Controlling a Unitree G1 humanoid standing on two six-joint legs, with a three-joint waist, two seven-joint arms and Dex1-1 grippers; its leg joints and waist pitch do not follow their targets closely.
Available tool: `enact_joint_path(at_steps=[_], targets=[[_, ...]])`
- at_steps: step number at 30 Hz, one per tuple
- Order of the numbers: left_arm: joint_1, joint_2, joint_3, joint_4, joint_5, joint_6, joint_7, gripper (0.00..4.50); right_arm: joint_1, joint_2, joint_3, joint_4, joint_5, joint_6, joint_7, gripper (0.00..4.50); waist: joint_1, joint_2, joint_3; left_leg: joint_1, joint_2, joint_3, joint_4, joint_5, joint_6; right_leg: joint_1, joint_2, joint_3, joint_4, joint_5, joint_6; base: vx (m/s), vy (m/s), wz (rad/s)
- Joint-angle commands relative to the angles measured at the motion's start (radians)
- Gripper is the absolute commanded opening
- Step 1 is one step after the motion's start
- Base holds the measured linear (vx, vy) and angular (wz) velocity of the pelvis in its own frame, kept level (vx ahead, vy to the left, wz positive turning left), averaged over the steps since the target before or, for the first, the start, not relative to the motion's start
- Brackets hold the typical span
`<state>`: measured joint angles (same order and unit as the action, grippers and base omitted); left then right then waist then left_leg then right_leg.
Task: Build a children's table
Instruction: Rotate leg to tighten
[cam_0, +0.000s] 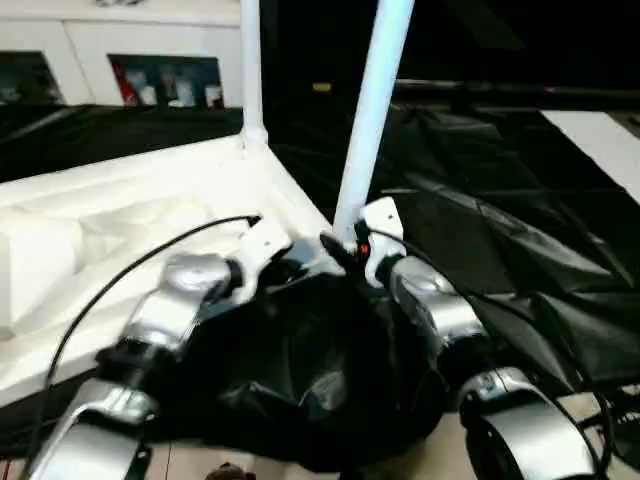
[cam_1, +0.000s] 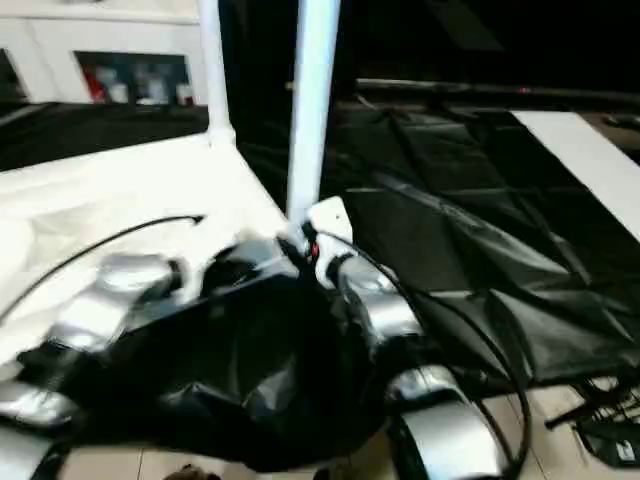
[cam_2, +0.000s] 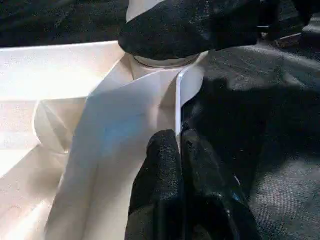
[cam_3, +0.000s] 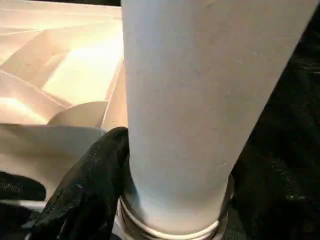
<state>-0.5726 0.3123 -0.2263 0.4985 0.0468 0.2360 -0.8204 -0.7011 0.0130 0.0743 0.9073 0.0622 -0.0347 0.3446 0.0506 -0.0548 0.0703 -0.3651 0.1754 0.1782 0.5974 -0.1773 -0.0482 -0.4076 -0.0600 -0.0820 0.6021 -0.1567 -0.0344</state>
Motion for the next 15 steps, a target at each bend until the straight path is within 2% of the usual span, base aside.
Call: enact_joint_path(at_steps=[1, 2, 4, 7, 8, 10, 13, 15], targets=[[-0.031, -0.056, -0.017, -0.007, -0.027, -0.082, 0.018, 0.00, 0.001, 0.044, 0.034, 0.029, -0.015, 0.000, 0.041, 2.69, 0.004, 0.013, -0.073, 0.014, 0.060, -0.024, -0.077, -0.262, -0.013, 0.046, -0.101, 0.064, -0.078, -0.339, -0.167, 0.000, 0.000, 0.00], [-0.030, -0.057, -0.019, -0.004, -0.028, -0.100, 0.005, 0.00, -0.001, 0.039, 0.038, 0.029, -0.020, -0.015, 0.067, 2.69, 0.005, 0.012, -0.072, 0.014, 0.061, -0.024, -0.078, -0.263, -0.012, 0.046, -0.101, 0.064, -0.078, -0.337, -0.166, 0.000, 0.000, 0.00], [-0.020, -0.046, -0.024, -0.013, -0.037, -0.119, -0.039, 0.00, 0.001, 0.024, 0.027, 0.020, -0.002, -0.022, 0.123, 3.24, 0.008, 0.013, -0.072, 0.017, 0.062, -0.024, -0.078, -0.280, -0.013, 0.045, -0.102, 0.064, -0.080, -0.355, -0.165, 0.000, 0.000, 0.00], [-0.005, -0.020, -0.036, -0.022, -0.043, -0.147, -0.108, 0.00, 0.006, -0.014, 0.030, -0.003, 0.008, -0.027, 0.206, 3.48, 0.010, 0.013, -0.073, 0.013, 0.063, -0.024, -0.078, -0.269, -0.004, 0.049, -0.102, 0.065, -0.077, -0.331, -0.170, 0.000, 0.000, 0.00], [-0.004, -0.019, -0.036, -0.022, -0.044, -0.147, -0.113, 0.00, 0.006, -0.018, 0.033, -0.002, 0.007, -0.030, 0.213, 3.73, 0.010, 0.016, -0.073, 0.013, 0.063, -0.023, -0.078, -0.263, -0.002, 0.049, -0.101, 0.065, -0.075, -0.313, -0.177, 0.000, 0.000, 0.00], [0.002, -0.007, -0.040, -0.025, -0.054, -0.153, -0.154, 0.00, 0.007, -0.049, 0.047, -0.007, -0.003, -0.036, 0.250, 3.81, 0.010, 0.014, -0.073, 0.013, 0.063, -0.023, -0.078, -0.253, -0.001, 0.050, -0.100, 0.064, -0.073, -0.300, -0.187, 0.000, 0.000, 0.00], [0.018, 0.020, -0.051, -0.045, -0.075, -0.147, -0.232, 0.00, 0.022, -0.098, 0.071, -0.035, -0.010, -0.036, 0.330, 3.89, 0.019, 0.017, -0.072, 0.016, 0.065, -0.020, -0.076, -0.256, 0.006, 0.047, -0.102, 0.065, -0.075, -0.311, -0.192, 0.000, 0.000, 0.00], [0.028, 0.046, -0.058, -0.062, -0.095, -0.134, -0.305, 0.00, 0.051, -0.159, 0.088, -0.089, -0.001, -0.021, 0.462, 3.89, 0.023, 0.018, -0.072, 0.015, 0.066, -0.022, -0.078, -0.256, 0.007, 0.051, -0.100, 0.063, -0.074, -0.307, -0.188, 0.000, 0.000, 0.00]])
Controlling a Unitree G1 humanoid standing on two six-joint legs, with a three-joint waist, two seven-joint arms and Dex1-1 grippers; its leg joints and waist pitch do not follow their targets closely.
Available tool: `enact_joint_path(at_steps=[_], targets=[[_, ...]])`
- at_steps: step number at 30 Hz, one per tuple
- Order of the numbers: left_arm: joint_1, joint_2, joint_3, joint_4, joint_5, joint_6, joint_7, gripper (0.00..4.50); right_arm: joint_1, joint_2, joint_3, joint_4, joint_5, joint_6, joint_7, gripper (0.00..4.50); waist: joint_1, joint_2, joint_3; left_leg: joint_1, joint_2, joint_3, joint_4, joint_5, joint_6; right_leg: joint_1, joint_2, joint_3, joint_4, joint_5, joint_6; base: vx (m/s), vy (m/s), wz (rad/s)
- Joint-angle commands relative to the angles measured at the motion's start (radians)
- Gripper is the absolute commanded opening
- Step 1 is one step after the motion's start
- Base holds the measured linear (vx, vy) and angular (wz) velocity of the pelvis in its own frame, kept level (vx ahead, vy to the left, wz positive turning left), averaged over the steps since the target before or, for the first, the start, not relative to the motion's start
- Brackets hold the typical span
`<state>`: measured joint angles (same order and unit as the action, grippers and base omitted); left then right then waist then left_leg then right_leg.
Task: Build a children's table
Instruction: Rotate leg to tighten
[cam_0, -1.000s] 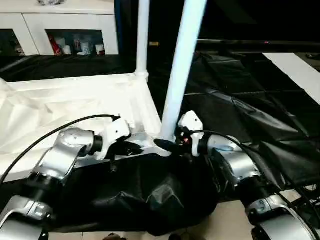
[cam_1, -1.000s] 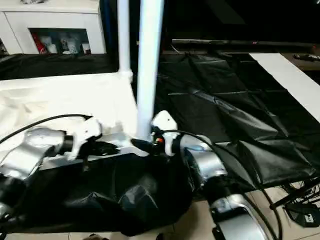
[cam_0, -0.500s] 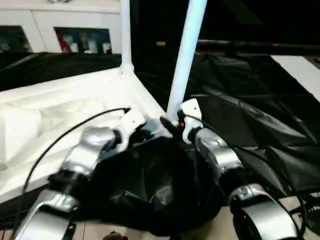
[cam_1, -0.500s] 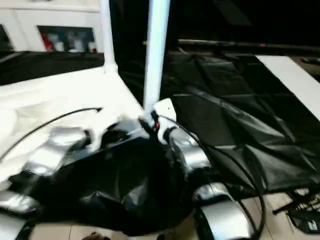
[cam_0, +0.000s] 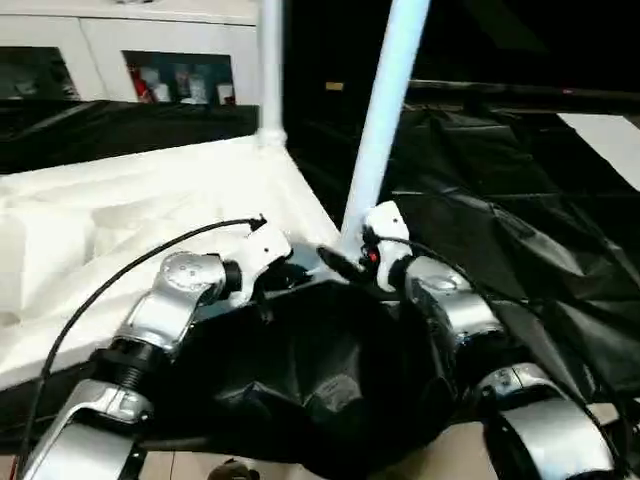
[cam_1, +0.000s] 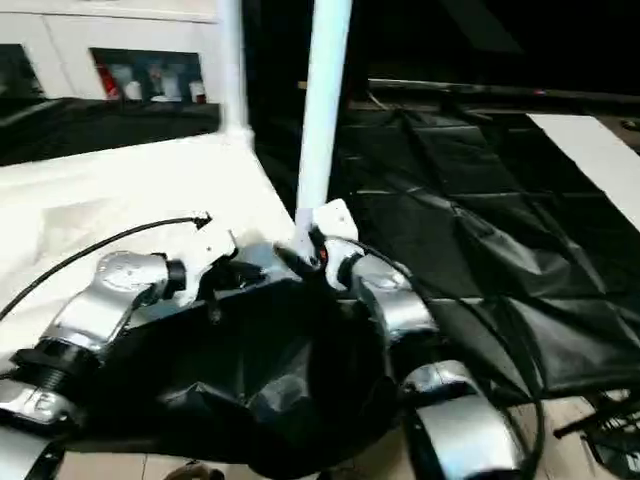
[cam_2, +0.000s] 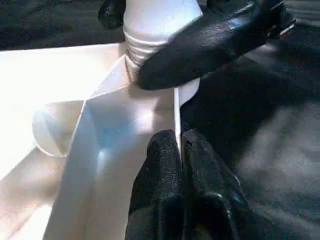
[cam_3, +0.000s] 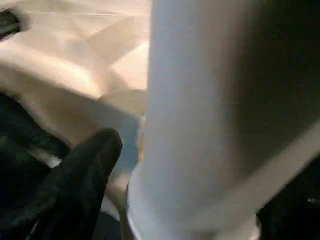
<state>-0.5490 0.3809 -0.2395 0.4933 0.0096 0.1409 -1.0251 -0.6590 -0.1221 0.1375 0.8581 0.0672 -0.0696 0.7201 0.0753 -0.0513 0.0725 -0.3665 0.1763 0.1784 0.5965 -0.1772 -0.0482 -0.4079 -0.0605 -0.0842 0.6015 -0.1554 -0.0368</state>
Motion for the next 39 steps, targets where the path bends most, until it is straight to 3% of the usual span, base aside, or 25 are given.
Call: enact_joint_path(at_steps=[1, 4, 6, 7, 11, 16, 17, 18, 19, 20, 26, 27, 30, 34, 35, 39], targets=[[0.006, -0.016, -0.046, -0.059, -0.062, -0.036, -0.118, 0.00, 0.019, -0.044, 0.029, -0.059, -0.001, 0.018, 0.132, 3.89, 0.001, 0.014, -0.074, 0.018, 0.065, -0.021, -0.077, -0.259, 0.010, 0.051, -0.097, 0.064, -0.074, -0.306, -0.186, 0.000, 0.000, 0.00], [0.007, 0.007, -0.055, -0.056, -0.061, -0.033, -0.165, 0.00, 0.056, -0.102, 0.056, -0.123, 0.012, 0.033, 0.267, 3.89, 0.015, 0.014, -0.074, 0.022, 0.066, -0.018, -0.076, -0.258, 0.016, 0.050, -0.099, 0.064, -0.075, -0.308, -0.190, 0.000, 0.000, 0.00], [0.009, 0.027, -0.058, -0.054, -0.061, -0.026, -0.205, 0.00, 0.085, -0.149, 0.079, -0.175, 0.027, 0.051, 0.364, 3.89, 0.022, 0.013, -0.070, 0.019, 0.068, -0.019, -0.078, -0.263, 0.021, 0.052, -0.098, 0.063, -0.077, -0.338, -0.175, 0.000, 0.000, 0.00], [0.009, 0.031, -0.057, -0.053, -0.063, -0.023, -0.217, 0.00, 0.091, -0.161, 0.084, -0.185, 0.031, 0.051, 0.384, 3.89, 0.021, 0.016, -0.072, 0.020, 0.069, -0.020, -0.078, -0.270, 0.014, 0.051, -0.100, 0.063, -0.078, -0.352, -0.175, 0.000, 0.000, 0.00], [0.011, 0.044, -0.057, -0.061, -0.076, -0.012, -0.249, 0.00, 0.102, -0.181, 0.086, -0.214, 0.050, 0.063, 0.424, 3.73, 0.021, 0.013, -0.072, 0.020, 0.066, -0.023, -0.076, -0.277, 0.007, 0.050, -0.103, 0.062, -0.082, -0.382, -0.173, 0.000, 0.000, 0.00], [0.018, 0.062, -0.067, -0.084, -0.088, 0.009, -0.290, 0.00, 0.117, -0.196, 0.085, -0.253, 0.071, 0.087, 0.457, 3.36, 0.022, 0.014, -0.074, 0.019, 0.068, -0.022, -0.077, -0.252, 0.012, 0.051, -0.098, 0.061, -0.076, -0.328, -0.189, 0.000, 0.000, 0.00], [0.019, 0.066, -0.075, -0.093, -0.092, 0.020, -0.308, 0.00, 0.124, -0.201, 0.082, -0.269, 0.076, 0.095, 0.471, 3.27, 0.023, 0.026, -0.074, 0.019, 0.067, -0.022, -0.076, -0.254, 0.010, 0.051, -0.099, 0.062, -0.074, -0.321, -0.193, 0.000, 0.000, 0.00], [0.020, 0.067, -0.079, -0.098, -0.094, 0.025, -0.320, 0.00, 0.133, -0.207, 0.081, -0.290, 0.081, 0.108, 0.485, 3.09, 0.023, 0.018, -0.074, 0.019, 0.067, -0.021, -0.077, -0.261, 0.010, 0.053, -0.098, 0.061, -0.077, -0.326, -0.190, 0.000, 0.000, 0.00], [0.019, 0.065, -0.081, -0.098, -0.094, 0.028, -0.329, 0.00, 0.141, -0.211, 0.080, -0.307, 0.083, 0.116, 0.496, 3.09, 0.024, 0.023, -0.073, 0.019, 0.067, -0.022, -0.077, -0.261, 0.009, 0.053, -0.098, 0.061, -0.076, -0.329, -0.189, 0.000, 0.000, 0.00], [0.019, 0.065, -0.081, -0.098, -0.094, 0.028, -0.329, 0.00, 0.141, -0.211, 0.080, -0.307, 0.083, 0.116, 0.496, 2.90, 0.026, 0.023, -0.074, 0.020, 0.067, -0.021, -0.077, -0.265, 0.010, 0.052, -0.098, 0.061, -0.079, -0.334, -0.188, 0.000, 0.000, 0.00], [0.013, 0.060, -0.084, -0.086, -0.088, 0.024, -0.327, 0.00, 0.162, -0.217, 0.087, -0.339, 0.086, 0.137, 0.511, 2.73, 0.025, 0.022, -0.073, 0.021, 0.066, -0.024, -0.077, -0.281, 0.000, 0.051, -0.099, 0.060, -0.082, -0.366, -0.180, 0.000, 0.000, 0.00], [0.012, 0.055, -0.080, -0.082, -0.089, 0.020, -0.320, 0.00, 0.166, -0.214, 0.088, -0.339, 0.085, 0.143, 0.502, 2.73, 0.025, 0.026, -0.074, 0.022, 0.067, -0.024, -0.077, -0.283, -0.002, 0.051, -0.099, 0.060, -0.082, -0.362, -0.182, 0.000, 0.000, 0.00], [0.006, 0.033, -0.064, -0.066, -0.080, 0.012, -0.263, 0.00, 0.175, -0.195, 0.081, -0.339, 0.074, 0.157, 0.448, 2.72, 0.024, 0.022, -0.074, 0.021, 0.066, -0.024, -0.076, -0.278, -0.002, 0.052, -0.098, 0.060, -0.080, -0.342, -0.186, 0.000, 0.000, 0.00], [-0.037, -0.038, -0.036, 0.000, -0.043, 0.005, -0.097, 0.00, 0.151, -0.092, 0.017, -0.254, 0.051, 0.177, 0.189, 2.72, 0.018, 0.022, -0.068, 0.025, 0.063, -0.025, -0.077, -0.310, -0.015, 0.045, -0.100, 0.059, -0.091, -0.418, -0.168, 0.000, 0.000, 0.00], [-0.053, -0.063, -0.025, 0.021, -0.036, 0.009, -0.048, 0.00, 0.141, -0.058, -0.002, -0.224, 0.046, 0.177, 0.110, 2.72, 0.011, 0.018, -0.069, 0.030, 0.057, -0.030, -0.073, -0.342, -0.032, 0.044, -0.104, 0.051, -0.100, -0.520, -0.137, 0.000, 0.000, 0.00], [-0.115, -0.147, -0.010, 0.093, -0.011, -0.001, 0.094, 0.00, 0.099, 0.060, -0.046, -0.127, 0.038, 0.176, -0.139, 2.72, 0.000, 0.022, -0.071, 0.026, 0.058, -0.036, -0.077, -0.340, -0.030, 0.045, -0.107, 0.048, -0.110, -0.554, -0.100, 0.000, 0.000, 0.00]])
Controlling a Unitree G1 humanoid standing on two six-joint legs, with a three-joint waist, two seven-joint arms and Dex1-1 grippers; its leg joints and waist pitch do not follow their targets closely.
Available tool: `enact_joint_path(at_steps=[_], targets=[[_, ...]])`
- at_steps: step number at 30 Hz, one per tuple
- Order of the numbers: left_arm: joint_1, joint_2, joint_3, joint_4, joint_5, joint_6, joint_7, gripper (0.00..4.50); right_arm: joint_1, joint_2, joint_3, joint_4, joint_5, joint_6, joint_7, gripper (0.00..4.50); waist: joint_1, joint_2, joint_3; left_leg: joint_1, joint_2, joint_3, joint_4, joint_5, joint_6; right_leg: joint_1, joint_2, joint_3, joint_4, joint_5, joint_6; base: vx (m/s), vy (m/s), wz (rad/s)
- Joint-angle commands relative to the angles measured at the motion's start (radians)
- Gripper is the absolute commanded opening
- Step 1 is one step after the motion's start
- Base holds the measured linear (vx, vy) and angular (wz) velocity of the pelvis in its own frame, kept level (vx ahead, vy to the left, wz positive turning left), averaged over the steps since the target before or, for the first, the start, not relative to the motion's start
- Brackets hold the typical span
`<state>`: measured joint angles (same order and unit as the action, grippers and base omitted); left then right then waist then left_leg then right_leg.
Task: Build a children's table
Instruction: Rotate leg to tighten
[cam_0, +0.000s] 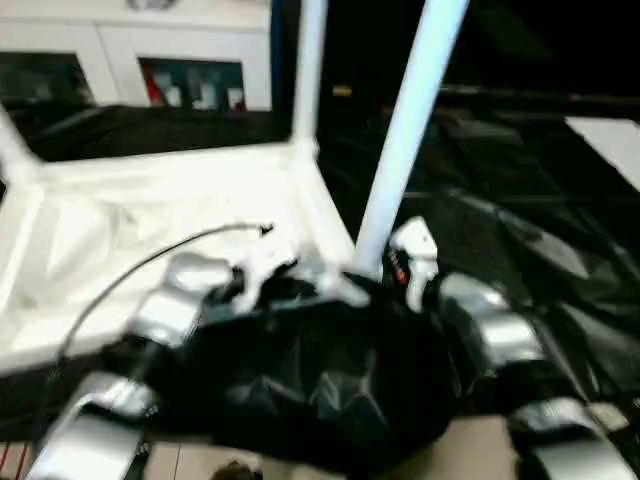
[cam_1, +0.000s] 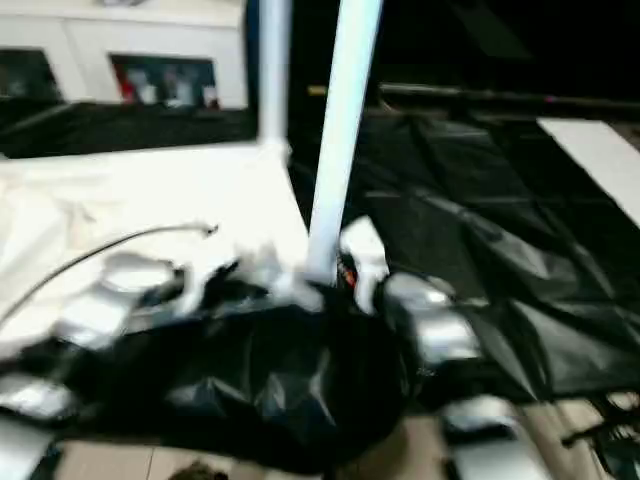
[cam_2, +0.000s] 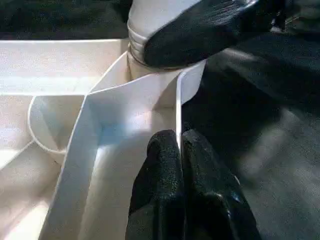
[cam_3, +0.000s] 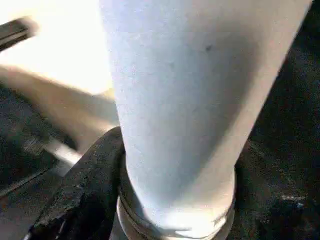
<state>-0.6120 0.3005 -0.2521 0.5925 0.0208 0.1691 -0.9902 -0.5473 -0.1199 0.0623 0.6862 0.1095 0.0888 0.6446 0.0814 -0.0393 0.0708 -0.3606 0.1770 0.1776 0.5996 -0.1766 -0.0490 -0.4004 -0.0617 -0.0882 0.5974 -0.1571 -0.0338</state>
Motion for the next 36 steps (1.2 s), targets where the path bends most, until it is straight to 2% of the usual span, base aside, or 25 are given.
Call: enact_joint_path(at_steps=[1, 2, 4, 5, 6, 7, 8, 10, 11, 12, 13, 15, 21, 22, 23, 25, 28, 30, 31, 36], targets=[[-0.052, -0.067, 0.002, -0.007, -0.022, -0.029, 0.059, 0.00, -0.013, 0.061, 0.028, 0.049, -0.004, 0.017, -0.071, 2.72, -0.006, 0.010, -0.069, 0.021, 0.058, -0.035, -0.080, -0.341, -0.029, 0.038, -0.106, 0.052, -0.106, -0.553, -0.103, 0.000, 0.000, 0.00], [-0.065, -0.084, 0.001, 0.009, -0.014, -0.033, 0.089, 0.00, -0.024, 0.086, 0.025, 0.068, -0.010, 0.006, -0.120, 2.72, -0.009, 0.014, -0.071, 0.019, 0.059, -0.033, -0.082, -0.333, -0.024, 0.036, -0.104, 0.055, -0.103, -0.508, -0.112, 0.000, 0.000, 0.00], [-0.082, -0.116, -0.001, 0.038, 0.004, -0.056, 0.137, 0.00, -0.049, 0.130, 0.025, 0.105, -0.034, -0.017, -0.196, 2.72, -0.013, 0.014, -0.073, 0.020, 0.056, -0.031, -0.080, -0.327, -0.028, 0.034, -0.103, 0.056, -0.098, -0.480, -0.126, 0.000, 0.000, 0.00], [-0.081, -0.122, -0.005, 0.038, 0.006, -0.064, 0.137, 0.00, -0.055, 0.140, 0.034, 0.109, -0.042, -0.036, -0.192, 2.72, -0.012, 0.021, -0.073, 0.019, 0.057, -0.032, -0.081, -0.327, -0.029, 0.035, -0.104, 0.057, -0.097, -0.467, -0.131, 0.000, 0.000, 0.00], [-0.081, -0.129, -0.006, 0.043, 0.010, -0.072, 0.138, 0.00, -0.060, 0.151, 0.036, 0.116, -0.051, -0.054, -0.193, 2.72, -0.015, 0.017, -0.073, 0.016, 0.059, -0.030, -0.082, -0.322, -0.023, 0.039, -0.103, 0.058, -0.096, -0.437, -0.137, 0.000, 0.000, 0.00], [-0.079, -0.133, -0.008, 0.045, 0.013, -0.083, 0.138, 0.00, -0.062, 0.161, 0.037, 0.116, -0.049, -0.065, -0.172, 3.27, -0.014, 0.018, -0.074, 0.017, 0.059, -0.029, -0.081, -0.319, -0.020, 0.038, -0.104, 0.059, -0.095, -0.423, -0.141, 0.000, 0.000, 0.00], [-0.074, -0.134, -0.011, 0.042, 0.013, -0.094, 0.129, 0.00, -0.061, 0.167, 0.036, 0.112, -0.045, -0.074, -0.155, 3.41, -0.014, 0.018, -0.075, 0.015, 0.058, -0.026, -0.080, -0.299, -0.008, 0.040, -0.103, 0.062, -0.090, -0.379, -0.156, 0.000, 0.000, 0.00], [-0.064, -0.132, -0.017, 0.035, 0.008, -0.108, 0.106, 0.00, -0.060, 0.172, 0.029, 0.107, -0.029, -0.072, -0.127, 3.41, -0.013, 0.017, -0.078, 0.012, 0.058, -0.023, -0.079, -0.273, 0.004, 0.044, -0.102, 0.063, -0.084, -0.337, -0.169, 0.000, 0.000, 0.00], [-0.054, -0.125, -0.020, 0.023, 0.002, -0.109, 0.080, 0.00, -0.056, 0.165, 0.033, 0.100, -0.025, -0.070, -0.109, 3.61, -0.013, 0.016, -0.077, 0.010, 0.058, -0.023, -0.079, -0.264, 0.007, 0.046, -0.102, 0.063, -0.082, -0.329, -0.173, 0.000, 0.000, 0.00], [-0.042, -0.115, -0.025, 0.011, -0.005, -0.111, 0.051, 0.00, -0.050, 0.152, 0.043, 0.091, -0.031, -0.073, -0.094, 3.61, -0.013, 0.016, -0.078, 0.007, 0.058, -0.023, -0.079, -0.247, 0.013, 0.049, -0.101, 0.062, -0.079, -0.311, -0.178, 0.000, 0.000, 0.00], [-0.039, -0.110, -0.026, 0.010, -0.006, -0.111, 0.043, 0.00, -0.047, 0.145, 0.048, 0.087, -0.032, -0.078, -0.081, 3.86, -0.012, 0.017, -0.078, 0.008, 0.059, -0.023, -0.079, -0.243, 0.016, 0.049, -0.101, 0.062, -0.079, -0.307, -0.179, 0.000, 0.000, 0.00], [-0.032, -0.094, -0.031, 0.011, -0.006, -0.114, 0.025, 0.00, -0.041, 0.127, 0.058, 0.075, -0.030, -0.086, -0.039, 3.98, -0.013, 0.017, -0.078, 0.006, 0.058, -0.022, -0.079, -0.237, 0.024, 0.051, -0.102, 0.062, -0.078, -0.305, -0.181, 0.000, 0.000, 0.00], [-0.016, -0.056, -0.035, 0.007, -0.013, -0.130, -0.054, 0.00, -0.009, 0.049, 0.095, 0.009, -0.012, -0.085, 0.146, 3.98, -0.012, 0.018, -0.077, 0.007, 0.061, -0.022, -0.079, -0.242, 0.034, 0.052, -0.102, 0.062, -0.081, -0.318, -0.181, 0.000, 0.000, 0.00], [-0.013, -0.034, -0.032, 0.004, -0.015, -0.128, -0.095, 0.00, 0.011, -0.006, 0.107, -0.035, 0.003, -0.067, 0.256, 3.98, -0.014, 0.019, -0.075, 0.008, 0.061, -0.023, -0.081, -0.252, 0.031, 0.049, -0.101, 0.061, -0.082, -0.336, -0.181, 0.000, 0.000, 0.00], [-0.013, -0.034, -0.032, 0.004, -0.015, -0.128, -0.095, 0.00, 0.011, -0.006, 0.107, -0.035, 0.003, -0.067, 0.256, 3.98, -0.011, 0.016, -0.076, 0.008, 0.059, -0.022, -0.079, -0.253, 0.035, 0.054, -0.100, 0.059, -0.084, -0.343, -0.177, 0.000, 0.000, 0.00], [-0.007, -0.002, -0.033, -0.013, -0.029, -0.118, -0.168, 0.00, 0.031, -0.077, 0.111, -0.085, 0.025, -0.036, 0.382, 3.98, -0.003, 0.020, -0.074, 0.009, 0.062, -0.020, -0.078, -0.245, 0.046, 0.053, -0.100, 0.060, -0.084, -0.345, -0.178, 0.000, 0.000, 0.00], [0.001, 0.019, -0.034, -0.034, -0.043, -0.110, -0.226, 0.00, 0.039, -0.117, 0.111, -0.111, 0.042, -0.012, 0.453, 3.98, 0.011, 0.021, -0.076, 0.010, 0.068, -0.017, -0.078, -0.239, 0.047, 0.048, -0.098, 0.059, -0.080, -0.333, -0.184, 0.000, 0.000, 0.00], [0.004, 0.030, -0.037, -0.041, -0.044, -0.104, -0.246, 0.00, 0.041, -0.133, 0.111, -0.119, 0.045, -0.007, 0.474, 3.82, 0.014, 0.022, -0.075, 0.014, 0.068, -0.018, -0.079, -0.254, 0.037, 0.045, -0.100, 0.059, -0.082, -0.345, -0.189, 0.000, 0.000, 0.00], [0.008, 0.040, -0.039, -0.046, -0.044, -0.101, -0.263, 0.00, 0.043, -0.143, 0.110, -0.122, 0.045, -0.003, 0.488, 3.61, 0.017, 0.020, -0.076, 0.013, 0.066, -0.018, -0.079, -0.254, 0.032, 0.047, -0.101, 0.058, -0.082, -0.352, -0.187, 0.000, 0.000, 0.00], [0.021, 0.064, -0.040, -0.074, -0.059, -0.075, -0.307, 0.00, 0.047, -0.167, 0.117, -0.144, 0.051, 0.025, 0.528, 3.19, 0.019, 0.020, -0.076, 0.012, 0.066, -0.020, -0.079, -0.248, 0.027, 0.048, -0.100, 0.057, -0.081, -0.356, -0.181, 0.000, 0.000, 0.00]])
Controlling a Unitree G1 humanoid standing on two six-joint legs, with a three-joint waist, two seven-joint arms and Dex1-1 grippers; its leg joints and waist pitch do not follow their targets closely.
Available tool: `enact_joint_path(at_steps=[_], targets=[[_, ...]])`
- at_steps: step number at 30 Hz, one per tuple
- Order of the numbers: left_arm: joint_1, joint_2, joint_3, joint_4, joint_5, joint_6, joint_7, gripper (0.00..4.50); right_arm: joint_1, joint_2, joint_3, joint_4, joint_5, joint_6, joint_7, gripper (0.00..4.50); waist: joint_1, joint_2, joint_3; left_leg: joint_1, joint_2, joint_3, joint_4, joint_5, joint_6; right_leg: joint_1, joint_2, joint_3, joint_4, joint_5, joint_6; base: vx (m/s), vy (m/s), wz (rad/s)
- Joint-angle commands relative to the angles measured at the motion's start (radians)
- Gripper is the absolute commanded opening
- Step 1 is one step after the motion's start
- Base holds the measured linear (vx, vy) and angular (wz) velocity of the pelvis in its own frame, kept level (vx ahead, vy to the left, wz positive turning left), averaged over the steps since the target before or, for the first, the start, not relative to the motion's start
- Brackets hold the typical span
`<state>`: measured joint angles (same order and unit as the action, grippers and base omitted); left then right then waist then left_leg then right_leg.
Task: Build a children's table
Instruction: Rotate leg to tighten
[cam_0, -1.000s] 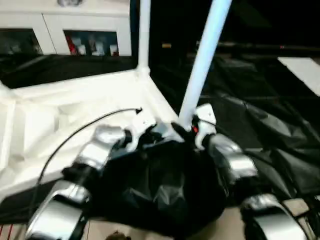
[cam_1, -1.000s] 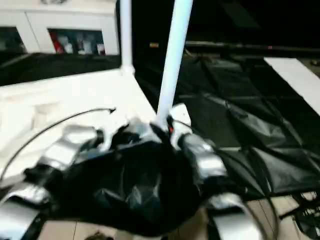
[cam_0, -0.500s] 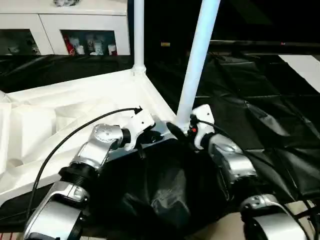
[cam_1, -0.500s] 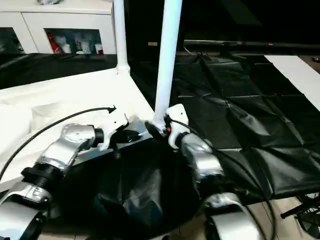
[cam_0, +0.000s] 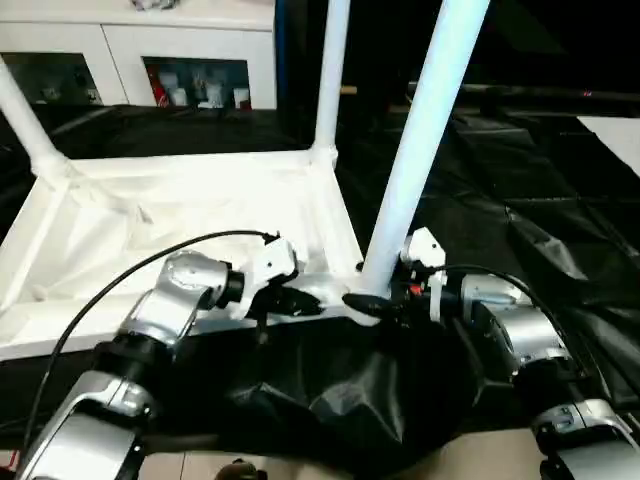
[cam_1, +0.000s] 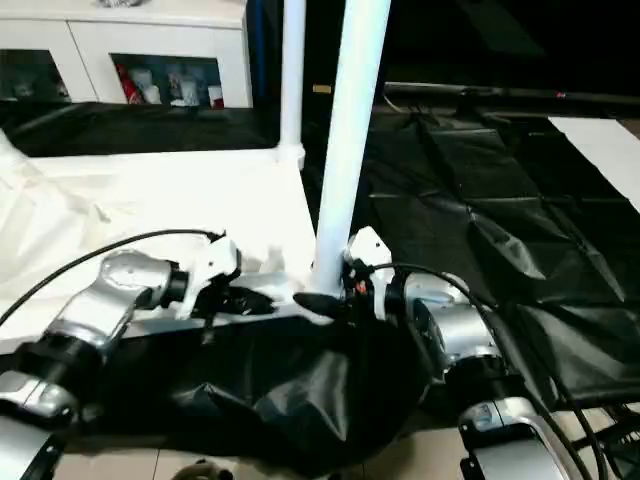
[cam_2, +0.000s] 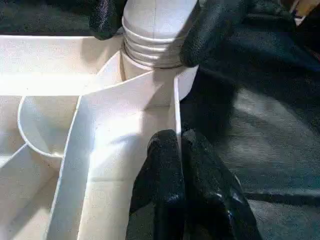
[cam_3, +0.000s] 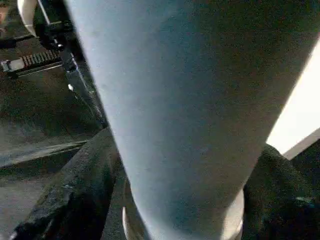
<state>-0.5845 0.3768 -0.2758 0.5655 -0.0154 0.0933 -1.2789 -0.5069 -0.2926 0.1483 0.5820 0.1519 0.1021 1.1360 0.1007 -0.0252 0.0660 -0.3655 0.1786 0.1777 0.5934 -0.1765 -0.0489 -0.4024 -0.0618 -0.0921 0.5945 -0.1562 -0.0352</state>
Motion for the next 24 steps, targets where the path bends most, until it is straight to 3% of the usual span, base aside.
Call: enact_joint_path(at_steps=[1, 7, 16, 21, 24], targets=[[-0.005, -0.011, -0.016, -0.049, -0.024, 0.002, -0.020, 0.00, 0.008, 0.006, 0.031, -0.041, 0.009, 0.013, 0.038, 3.11, 0.001, 0.007, -0.072, 0.017, 0.065, -0.020, -0.073, -0.243, 0.027, 0.049, -0.101, 0.061, -0.078, -0.351, -0.180, 0.000, 0.000, 0.00], [-0.006, -0.019, 0.002, -0.035, -0.010, 0.000, 0.033, 0.00, 0.017, 0.028, 0.036, -0.045, 0.003, 0.028, 0.007, 2.71, 0.000, 0.004, -0.071, 0.016, 0.064, -0.020, -0.073, -0.244, 0.024, 0.049, -0.101, 0.061, -0.079, -0.358, -0.176, 0.000, 0.000, 0.00], [-0.064, -0.111, 0.047, 0.044, 0.008, 0.033, 0.243, 0.00, -0.007, 0.167, -0.042, 0.072, -0.047, 0.037, -0.376, 2.63, -0.018, 0.002, -0.068, 0.022, 0.058, -0.029, -0.076, -0.289, -0.008, 0.043, -0.106, 0.056, -0.098, -0.500, -0.121, 0.000, 0.000, 0.00], [-0.116, -0.209, 0.049, 0.128, 0.055, 0.051, 0.441, 0.00, -0.084, 0.300, -0.128, 0.215, -0.057, 0.032, -0.749, 2.63, -0.025, 0.008, -0.068, 0.025, 0.056, -0.028, -0.076, -0.303, -0.021, 0.037, -0.106, 0.059, -0.099, -0.482, -0.125, 0.000, 0.000, 0.00], [-0.129, -0.243, 0.061, 0.157, 0.069, 0.041, 0.526, 0.00, -0.117, 0.338, -0.151, 0.257, -0.059, 0.007, -0.843, 2.63, -0.026, 0.008, -0.070, 0.026, 0.056, -0.026, -0.076, -0.299, -0.017, 0.038, -0.104, 0.060, -0.098, -0.451, -0.127, 0.000, 0.000, 0.00]])
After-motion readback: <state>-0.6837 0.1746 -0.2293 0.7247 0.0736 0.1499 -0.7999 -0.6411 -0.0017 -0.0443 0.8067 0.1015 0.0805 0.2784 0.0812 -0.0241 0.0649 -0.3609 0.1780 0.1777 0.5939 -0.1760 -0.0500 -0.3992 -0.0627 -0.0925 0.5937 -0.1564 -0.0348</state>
